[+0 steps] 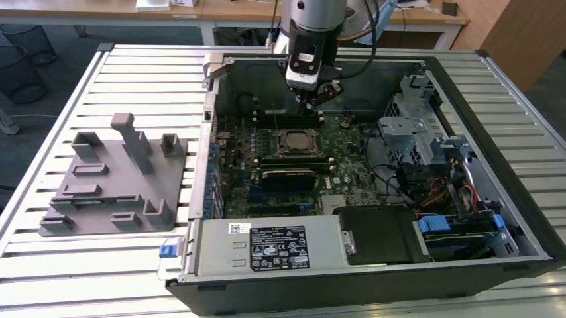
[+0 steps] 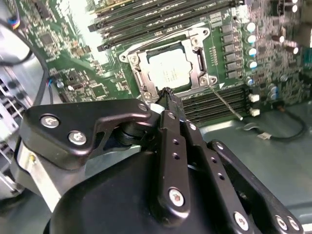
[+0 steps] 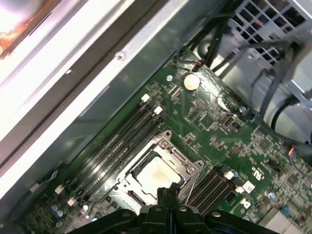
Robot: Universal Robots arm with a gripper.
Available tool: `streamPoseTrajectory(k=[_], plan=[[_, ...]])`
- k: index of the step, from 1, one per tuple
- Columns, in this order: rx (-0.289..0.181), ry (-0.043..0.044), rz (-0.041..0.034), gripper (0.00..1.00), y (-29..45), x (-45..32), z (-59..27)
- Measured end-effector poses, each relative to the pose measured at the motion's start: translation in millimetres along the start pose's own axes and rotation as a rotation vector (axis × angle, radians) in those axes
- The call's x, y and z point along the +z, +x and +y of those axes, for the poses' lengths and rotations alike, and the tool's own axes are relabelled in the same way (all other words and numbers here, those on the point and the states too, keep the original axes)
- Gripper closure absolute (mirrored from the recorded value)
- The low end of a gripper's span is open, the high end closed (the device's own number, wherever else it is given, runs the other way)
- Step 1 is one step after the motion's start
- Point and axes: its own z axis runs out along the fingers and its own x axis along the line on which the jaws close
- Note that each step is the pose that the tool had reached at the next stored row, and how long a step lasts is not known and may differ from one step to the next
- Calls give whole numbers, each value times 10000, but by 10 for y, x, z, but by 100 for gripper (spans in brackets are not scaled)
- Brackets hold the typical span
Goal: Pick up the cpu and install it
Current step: 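Install the first cpu locking lever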
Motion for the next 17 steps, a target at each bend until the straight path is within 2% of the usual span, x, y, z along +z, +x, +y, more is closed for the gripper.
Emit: streamPoseTrajectory(k=[17], plan=[[-3090, -55, 19, 89, 0, 25, 0]])
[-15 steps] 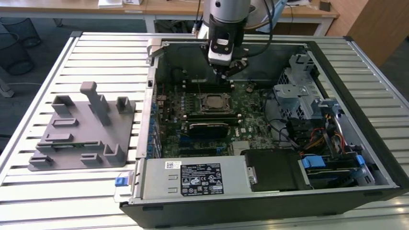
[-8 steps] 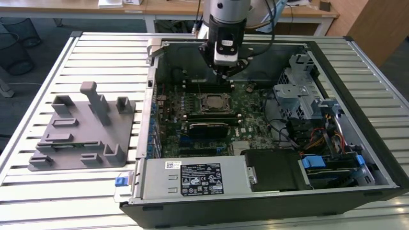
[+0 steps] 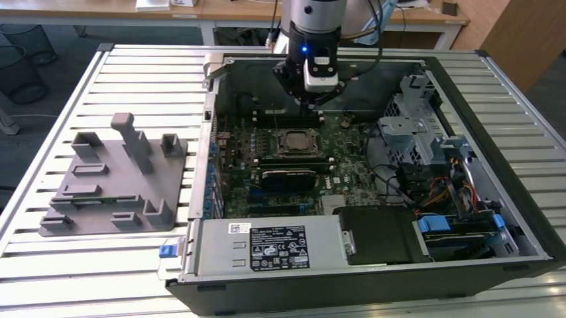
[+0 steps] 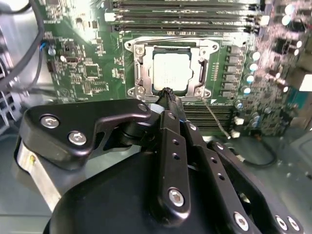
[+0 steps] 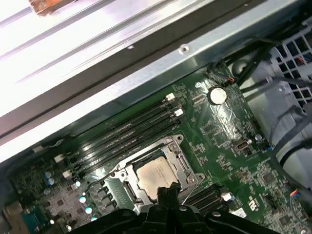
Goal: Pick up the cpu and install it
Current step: 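Install the first cpu locking lever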
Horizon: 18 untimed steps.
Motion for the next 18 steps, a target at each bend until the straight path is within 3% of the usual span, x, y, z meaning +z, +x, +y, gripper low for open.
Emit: streamPoseTrajectory(k=[18], plan=[[-3280, -60, 20, 89, 1, 24, 0]])
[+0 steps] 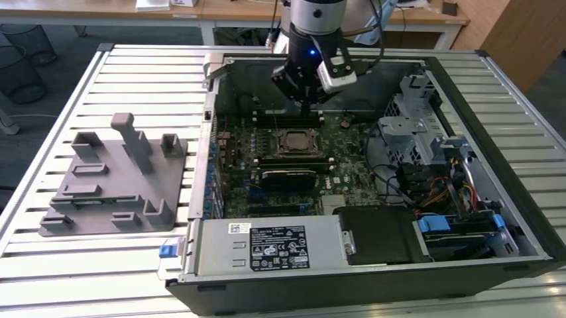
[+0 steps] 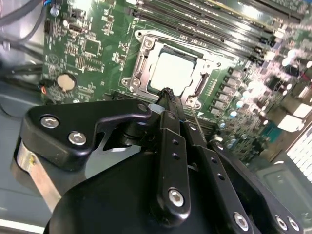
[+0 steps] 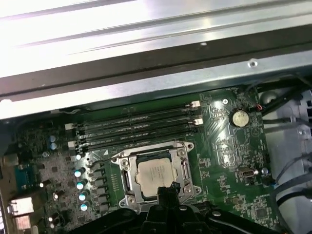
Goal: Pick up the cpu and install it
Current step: 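Install the first cpu locking lever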
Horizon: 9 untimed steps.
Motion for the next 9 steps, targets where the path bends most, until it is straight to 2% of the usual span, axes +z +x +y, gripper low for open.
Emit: streamPoseTrajectory(k=[9], plan=[[-1496, -27, 9, 89, 8, 17, -2]])
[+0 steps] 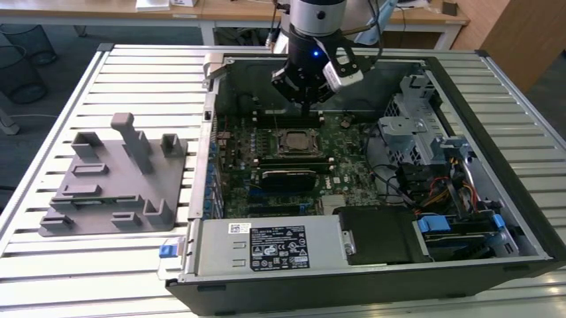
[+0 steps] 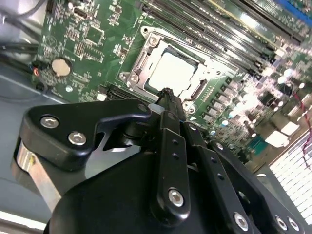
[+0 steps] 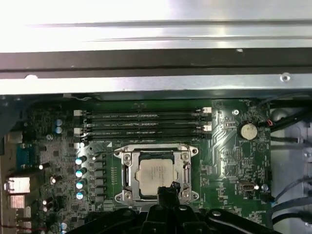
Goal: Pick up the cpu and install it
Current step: 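Install the first cpu locking lever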
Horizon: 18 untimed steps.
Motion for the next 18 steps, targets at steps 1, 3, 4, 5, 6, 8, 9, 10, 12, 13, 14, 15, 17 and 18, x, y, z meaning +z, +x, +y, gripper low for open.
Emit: streamPoseTrajectory(k=[1, 3, 4, 5, 6, 8, 9, 10, 12, 13, 14, 15, 17, 18], plan=[[-80, -2, 0, 89, 12, 3, -1], [-120, -1, 2, 89, 68, 7, -2], [-122, 0, 2, 89, 110, 8, -4], [-121, 0, 2, 89, 150, 9, -5], [-122, 0, 1, 89, 193, 10, -6], [-121, 0, 0, 89, 274, 11, -8], [-124, 0, 0, 89, 313, 11, -9], [-125, -1, 0, 89, 347, 11, -10], [-133, -1, 0, 89, 388, 11, -11], [-137, -2, -1, 89, 399, 12, -12], [-140, -2, -1, 89, 410, 11, -12], [-140, -2, 0, 89, 421, 11, -12], [-143, -1, 0, 89, 453, 10, -14], [-144, -2, 0, 89, 471, 10, -14]])
